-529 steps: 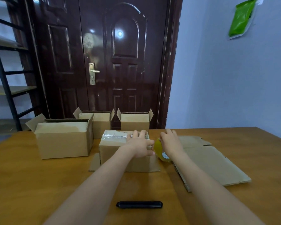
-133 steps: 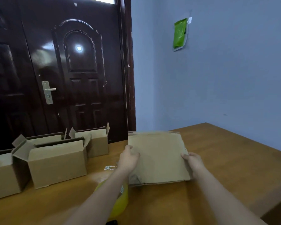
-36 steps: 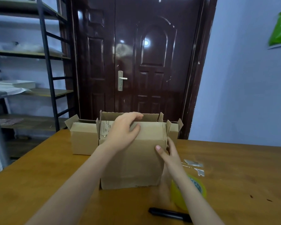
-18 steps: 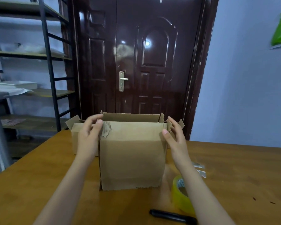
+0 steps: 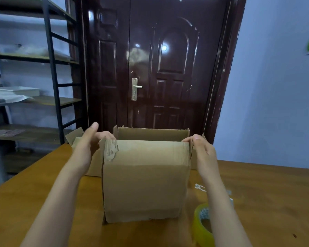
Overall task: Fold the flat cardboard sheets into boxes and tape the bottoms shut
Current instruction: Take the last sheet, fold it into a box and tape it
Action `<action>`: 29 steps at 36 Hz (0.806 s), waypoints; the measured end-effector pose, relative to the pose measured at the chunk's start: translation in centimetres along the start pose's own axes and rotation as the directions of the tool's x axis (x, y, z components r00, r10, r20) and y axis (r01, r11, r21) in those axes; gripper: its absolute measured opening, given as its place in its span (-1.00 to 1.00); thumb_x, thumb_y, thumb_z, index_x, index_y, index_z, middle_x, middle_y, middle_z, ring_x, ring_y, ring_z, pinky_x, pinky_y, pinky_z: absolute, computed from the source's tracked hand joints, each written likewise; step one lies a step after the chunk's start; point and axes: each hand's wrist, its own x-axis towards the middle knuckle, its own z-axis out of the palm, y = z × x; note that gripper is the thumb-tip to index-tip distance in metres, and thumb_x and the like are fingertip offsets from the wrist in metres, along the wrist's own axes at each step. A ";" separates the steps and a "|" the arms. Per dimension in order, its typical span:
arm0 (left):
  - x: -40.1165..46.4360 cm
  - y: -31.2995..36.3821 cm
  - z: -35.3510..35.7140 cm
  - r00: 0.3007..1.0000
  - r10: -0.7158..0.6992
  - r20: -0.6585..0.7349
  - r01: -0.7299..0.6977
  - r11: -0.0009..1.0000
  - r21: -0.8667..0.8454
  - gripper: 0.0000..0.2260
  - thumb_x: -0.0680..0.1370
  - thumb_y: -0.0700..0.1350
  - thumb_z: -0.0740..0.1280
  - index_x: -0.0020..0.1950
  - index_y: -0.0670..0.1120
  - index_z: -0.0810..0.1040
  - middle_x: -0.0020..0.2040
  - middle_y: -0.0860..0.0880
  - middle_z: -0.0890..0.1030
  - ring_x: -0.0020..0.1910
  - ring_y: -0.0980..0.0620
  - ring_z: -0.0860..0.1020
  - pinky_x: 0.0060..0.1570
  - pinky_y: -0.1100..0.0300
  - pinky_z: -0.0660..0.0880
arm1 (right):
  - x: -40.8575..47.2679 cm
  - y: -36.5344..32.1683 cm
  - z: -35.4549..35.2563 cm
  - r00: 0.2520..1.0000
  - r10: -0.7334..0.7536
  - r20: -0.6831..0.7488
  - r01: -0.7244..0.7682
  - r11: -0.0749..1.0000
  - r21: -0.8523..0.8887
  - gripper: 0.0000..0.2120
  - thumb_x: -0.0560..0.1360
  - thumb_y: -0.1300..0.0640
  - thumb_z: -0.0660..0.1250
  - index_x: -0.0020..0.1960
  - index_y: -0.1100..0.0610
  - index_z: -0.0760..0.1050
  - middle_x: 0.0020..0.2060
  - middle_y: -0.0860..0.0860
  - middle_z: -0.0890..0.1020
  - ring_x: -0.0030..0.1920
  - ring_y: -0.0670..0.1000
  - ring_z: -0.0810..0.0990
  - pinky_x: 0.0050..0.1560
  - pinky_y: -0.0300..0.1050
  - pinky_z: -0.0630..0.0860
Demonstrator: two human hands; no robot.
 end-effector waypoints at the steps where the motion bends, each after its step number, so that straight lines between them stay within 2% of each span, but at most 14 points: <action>1: 0.4 -0.1 0.0 1.000 -0.012 0.007 0.012 1.000 -0.002 -0.29 0.41 0.45 0.07 -0.47 -0.16 0.54 -0.27 -0.16 0.58 -0.23 0.07 0.58 0.14 0.15 0.38 | 0.3 0.0 -0.2 1.000 0.020 0.013 -0.020 1.000 -0.001 -0.61 0.65 0.07 0.08 -0.13 0.21 0.60 -0.20 -0.17 0.57 -0.18 -0.53 0.44 -0.26 -0.67 0.27; 3: 1.2 -0.6 -0.2 0.999 -0.049 0.022 0.048 0.997 0.053 -0.44 0.44 0.32 0.07 -0.50 -0.06 0.53 -0.31 -0.06 0.58 -0.22 0.06 0.55 0.16 -0.01 0.31 | 0.7 0.1 -0.7 0.997 0.037 0.071 -0.036 0.999 -0.020 -0.61 0.64 0.08 0.08 -0.14 0.23 0.59 -0.24 -0.16 0.55 -0.23 -0.50 0.45 -0.24 -0.63 0.29; 5: 2.2 -1.2 -0.4 0.997 -0.079 0.016 0.076 0.991 0.110 -0.58 0.44 0.21 0.14 -0.44 -0.03 0.54 -0.32 -0.03 0.57 -0.24 0.04 0.52 0.11 -0.02 0.31 | 1.1 -0.1 -1.0 0.989 0.026 0.145 -0.019 0.999 -0.050 -0.66 0.62 0.06 0.15 -0.15 0.22 0.58 -0.24 -0.01 0.57 -0.22 -0.34 0.49 -0.15 -0.46 0.37; 7: 2.7 -1.1 -0.6 0.992 -0.122 -0.027 0.125 0.986 0.113 -0.68 0.47 0.10 0.21 -0.37 -0.06 0.55 -0.31 -0.05 0.56 -0.27 0.06 0.51 0.08 0.00 0.38 | 1.3 -0.2 -1.4 0.982 0.009 0.189 0.006 0.997 -0.080 -0.63 0.57 -0.05 0.21 -0.17 0.24 0.55 -0.18 0.12 0.58 -0.13 -0.11 0.53 -0.08 -0.29 0.40; 10: 2.5 -0.4 -1.0 0.991 -0.041 0.124 0.009 0.968 0.249 -0.62 0.37 0.19 0.19 -0.39 -0.05 0.60 -0.33 -0.01 0.59 -0.28 0.15 0.54 -0.09 0.08 0.35 | 1.7 -0.3 -2.0 0.969 -0.017 0.247 0.050 0.991 -0.126 -0.46 0.39 -0.28 0.18 -0.20 0.24 0.52 -0.16 0.16 0.56 -0.08 0.08 0.53 -0.02 -0.12 0.42; 12: 2.3 -0.2 -1.2 0.987 -0.048 0.155 0.003 0.960 0.280 -0.59 0.35 0.23 0.17 -0.34 -0.04 0.64 -0.30 0.00 0.62 -0.24 0.19 0.56 -0.05 0.10 0.34 | 1.8 -0.6 -2.2 0.962 -0.012 0.273 0.057 0.986 -0.157 -0.49 0.33 -0.34 0.19 -0.22 0.12 0.55 -0.21 0.06 0.57 -0.15 0.04 0.52 -0.08 -0.19 0.43; 14: 2.5 -0.2 -1.1 0.988 -0.047 0.149 -0.001 0.952 0.306 -0.56 0.36 0.26 0.16 -0.25 -0.02 0.68 -0.23 0.01 0.66 -0.16 0.18 0.58 0.05 0.07 0.33 | 1.9 -0.8 -2.3 0.953 -0.002 0.302 0.065 0.978 -0.200 -0.62 0.34 -0.31 0.29 -0.23 0.01 0.54 -0.29 -0.04 0.54 -0.30 -0.08 0.45 -0.24 -0.33 0.40; 16: 2.6 -0.2 -0.9 0.988 -0.045 0.145 -0.003 0.949 0.315 -0.57 0.39 0.25 0.15 -0.19 0.01 0.69 -0.19 0.01 0.67 -0.11 0.16 0.59 0.08 0.07 0.33 | 2.1 -0.9 -2.3 0.942 -0.004 0.337 0.097 0.961 -0.259 -0.80 0.43 -0.15 0.39 -0.19 -0.04 0.52 -0.24 -0.08 0.57 -0.29 -0.14 0.47 -0.28 -0.32 0.42; 18: 2.6 -0.2 -0.5 0.989 -0.045 0.140 -0.001 0.948 0.317 -0.61 0.41 0.22 0.15 -0.17 0.03 0.69 -0.18 0.01 0.68 -0.12 0.18 0.59 0.05 0.16 0.32 | 2.2 -1.1 -2.4 0.930 -0.018 0.367 0.134 0.947 -0.293 -0.94 0.47 -0.01 0.40 -0.12 -0.07 0.52 -0.17 -0.10 0.58 -0.20 -0.13 0.50 -0.19 -0.25 0.46; 21: 3.1 0.1 0.3 0.989 -0.070 0.130 0.020 0.936 0.350 -0.61 0.37 0.23 0.14 -0.16 0.08 0.68 -0.16 0.07 0.67 -0.10 0.24 0.56 0.02 0.25 0.31 | 2.1 -1.5 -2.6 0.912 -0.025 0.409 0.154 0.946 -0.284 -0.92 0.47 0.08 0.39 -0.14 -0.09 0.54 -0.17 -0.14 0.58 -0.13 -0.19 0.51 -0.18 -0.40 0.42; 23: 3.2 -0.1 0.7 0.991 -0.073 0.115 0.025 0.927 0.373 -0.67 0.41 0.15 0.15 -0.15 0.07 0.68 -0.13 0.08 0.65 -0.05 0.22 0.55 0.02 0.24 0.36 | 2.1 -1.5 -2.8 0.914 -0.036 0.404 0.163 0.945 -0.283 -0.90 0.47 0.11 0.40 -0.13 -0.10 0.55 -0.16 -0.19 0.58 -0.08 -0.22 0.51 -0.15 -0.47 0.38; 25: 3.3 -0.4 0.8 0.993 -0.098 0.066 0.068 0.932 0.357 -0.69 0.43 0.08 0.14 -0.05 0.06 0.65 -0.08 0.08 0.63 0.01 0.15 0.53 -0.01 0.21 0.38 | 2.1 -1.6 -3.0 0.916 -0.045 0.400 0.168 0.946 -0.277 -0.89 0.46 0.13 0.41 -0.12 -0.09 0.57 -0.13 -0.18 0.58 -0.04 -0.20 0.52 -0.08 -0.42 0.39; 27: 4.6 -0.9 0.8 0.987 -0.147 0.060 0.112 0.913 0.391 -0.71 0.48 0.02 0.14 -0.01 0.08 0.64 -0.03 0.07 0.61 0.05 0.11 0.53 -0.02 0.20 0.38 | 2.1 -1.7 -3.2 0.908 -0.047 0.417 0.175 0.945 -0.275 -0.90 0.46 0.14 0.41 -0.14 -0.06 0.58 -0.08 -0.14 0.59 0.00 -0.16 0.53 0.00 -0.28 0.44; 29: 6.6 -1.8 1.1 0.962 -0.264 0.075 0.210 0.885 0.416 -0.67 0.60 -0.18 0.12 -0.04 0.11 0.65 0.08 -0.03 0.61 0.21 -0.07 0.51 0.06 0.14 0.41 | 2.0 -2.0 -3.4 0.895 -0.037 0.445 0.174 0.946 -0.272 -0.90 0.47 0.13 0.40 -0.17 -0.07 0.57 -0.02 -0.19 0.58 0.07 -0.20 0.52 0.05 -0.29 0.42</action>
